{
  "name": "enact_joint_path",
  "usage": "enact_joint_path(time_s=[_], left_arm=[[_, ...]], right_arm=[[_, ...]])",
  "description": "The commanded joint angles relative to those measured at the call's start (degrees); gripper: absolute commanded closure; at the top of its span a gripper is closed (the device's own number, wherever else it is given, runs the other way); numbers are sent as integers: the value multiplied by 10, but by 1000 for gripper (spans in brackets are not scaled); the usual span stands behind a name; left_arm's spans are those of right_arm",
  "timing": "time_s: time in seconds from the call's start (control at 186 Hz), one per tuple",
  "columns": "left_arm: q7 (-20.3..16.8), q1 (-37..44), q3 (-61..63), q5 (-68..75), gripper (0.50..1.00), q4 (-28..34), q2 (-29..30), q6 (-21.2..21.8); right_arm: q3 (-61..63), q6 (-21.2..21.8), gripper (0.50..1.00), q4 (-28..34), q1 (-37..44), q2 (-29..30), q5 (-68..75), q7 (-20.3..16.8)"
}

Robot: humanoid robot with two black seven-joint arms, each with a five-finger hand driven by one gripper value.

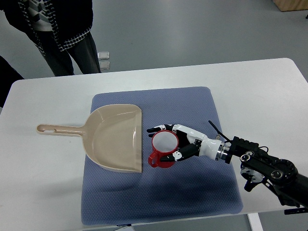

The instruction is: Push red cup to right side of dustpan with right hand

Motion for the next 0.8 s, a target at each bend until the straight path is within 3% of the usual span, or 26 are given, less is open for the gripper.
enact_joint_path(time_s=[0.0, 0.372, 0.797], left_arm=[[0, 0, 0, 0, 500, 0, 0, 0], [0, 0, 0, 0, 500, 0, 0, 0], [0, 0, 0, 0, 500, 1, 0, 0]], right_arm=[[4, 10, 572, 0, 5, -4, 0, 0], [7, 44, 572, 4, 6, -34, 4, 0], [51, 44, 572, 3, 33, -77, 9, 0]])
